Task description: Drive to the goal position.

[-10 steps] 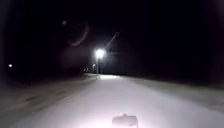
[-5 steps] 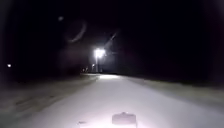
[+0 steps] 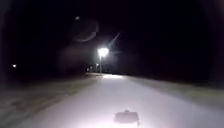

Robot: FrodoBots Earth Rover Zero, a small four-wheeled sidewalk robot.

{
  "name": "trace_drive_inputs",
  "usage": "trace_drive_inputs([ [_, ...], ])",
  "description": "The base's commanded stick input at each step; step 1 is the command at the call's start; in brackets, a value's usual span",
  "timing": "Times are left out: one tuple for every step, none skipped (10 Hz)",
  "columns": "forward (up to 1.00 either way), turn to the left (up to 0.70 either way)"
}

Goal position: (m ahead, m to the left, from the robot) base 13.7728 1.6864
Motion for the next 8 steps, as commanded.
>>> trace_drive_inputs([
  [0.7, 0.0],
  [0.7, 0.0],
  [0.7, 0.0],
  [0.7, 0.0],
  [0.7, 0.0],
  [0.68, 0.0],
  [0.51, 0.0],
  [0.45, 0.0],
])
